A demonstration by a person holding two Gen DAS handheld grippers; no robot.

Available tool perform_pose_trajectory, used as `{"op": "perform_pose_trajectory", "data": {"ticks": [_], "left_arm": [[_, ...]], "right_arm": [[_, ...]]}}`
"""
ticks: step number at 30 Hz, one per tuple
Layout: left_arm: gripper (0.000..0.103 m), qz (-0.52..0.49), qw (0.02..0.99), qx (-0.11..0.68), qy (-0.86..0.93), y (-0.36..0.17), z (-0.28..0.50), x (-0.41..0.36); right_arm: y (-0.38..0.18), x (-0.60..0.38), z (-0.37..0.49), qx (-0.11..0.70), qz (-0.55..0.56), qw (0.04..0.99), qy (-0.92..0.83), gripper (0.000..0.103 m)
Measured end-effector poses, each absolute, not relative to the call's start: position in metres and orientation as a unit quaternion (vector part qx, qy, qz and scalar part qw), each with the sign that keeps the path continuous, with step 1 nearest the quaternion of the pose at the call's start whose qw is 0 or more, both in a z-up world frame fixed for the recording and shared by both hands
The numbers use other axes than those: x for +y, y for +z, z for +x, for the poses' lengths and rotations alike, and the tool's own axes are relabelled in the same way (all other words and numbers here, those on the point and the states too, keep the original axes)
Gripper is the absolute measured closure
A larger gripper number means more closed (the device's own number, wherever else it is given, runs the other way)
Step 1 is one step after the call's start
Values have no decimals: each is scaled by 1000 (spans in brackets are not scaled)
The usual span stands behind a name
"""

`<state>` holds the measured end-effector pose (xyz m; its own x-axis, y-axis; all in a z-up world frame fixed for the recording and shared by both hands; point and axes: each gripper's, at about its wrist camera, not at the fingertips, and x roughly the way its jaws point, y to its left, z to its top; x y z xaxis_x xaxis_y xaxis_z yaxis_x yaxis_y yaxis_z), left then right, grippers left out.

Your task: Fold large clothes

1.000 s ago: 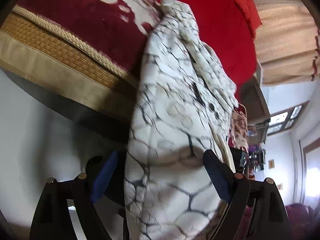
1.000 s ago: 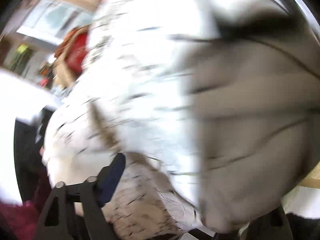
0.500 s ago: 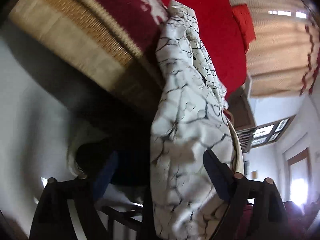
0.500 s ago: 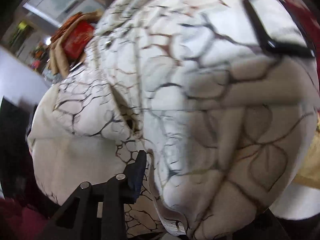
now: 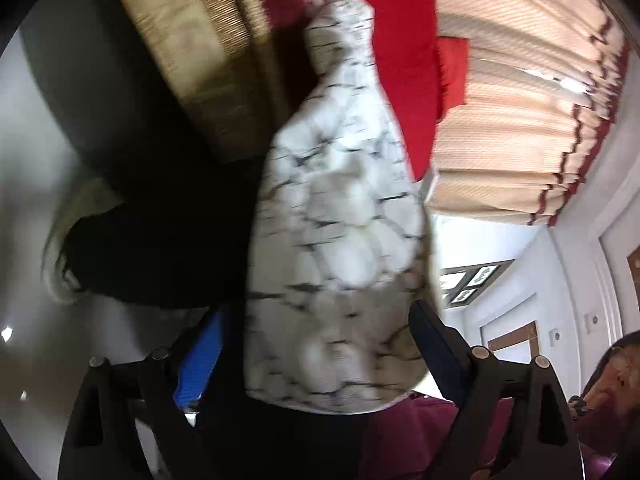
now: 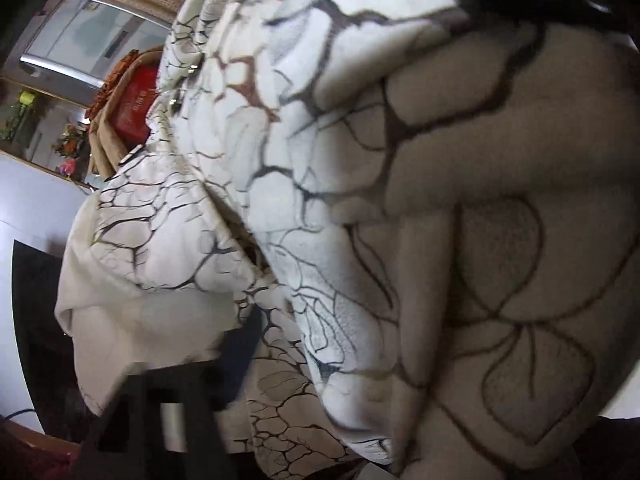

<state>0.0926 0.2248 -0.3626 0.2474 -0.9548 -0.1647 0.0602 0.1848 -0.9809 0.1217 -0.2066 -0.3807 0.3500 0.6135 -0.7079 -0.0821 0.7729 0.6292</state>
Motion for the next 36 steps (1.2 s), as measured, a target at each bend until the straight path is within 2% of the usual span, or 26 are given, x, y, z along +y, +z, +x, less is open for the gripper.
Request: {"op": "perform_pose_trajectory", "data": {"ticks": [1, 2, 3, 4, 5, 6, 10, 18, 25, 30, 33, 36], "left_arm": [[44, -483, 627, 450, -414, -354, 94, 221], [66, -473, 635, 449, -415, -346, 96, 217], [75, -465, 641, 449, -414, -339, 97, 215], [78, -459, 647, 449, -411, -332, 100, 213], [88, -454, 654, 445, -410, -323, 102, 211], [91, -450, 662, 438, -409, -314, 104, 210], [95, -435, 703, 382, -412, -265, 116, 217], [95, -381, 771, 309, -406, -158, 178, 219], [95, -354, 814, 312, -338, -98, 278, 218], [95, -347, 828, 341, -280, -101, 385, 189], [95, -334, 828, 390, -227, -130, 443, 156], [95, -338, 821, 412, -204, -162, 472, 127]], "right_arm": [[-374, -208, 117, 522, 245, 786, 223, 78], [-367, -207, 114, 517, 235, 793, 223, 81], [-359, -206, 111, 510, 227, 798, 228, 83], [-353, -202, 109, 503, 223, 801, 235, 84], [-344, -199, 106, 494, 216, 806, 242, 85], [-330, -195, 102, 480, 206, 814, 254, 85], [-288, -197, 89, 433, 180, 836, 283, 86], [-206, -213, 113, 334, 222, 859, 318, 86], [-154, -239, 189, 266, 299, 869, 292, 86], [-159, -326, 262, 261, 447, 821, 241, 84], [-201, -369, 315, 310, 538, 752, 221, 83], [-237, -379, 339, 340, 560, 726, 209, 82]]}}
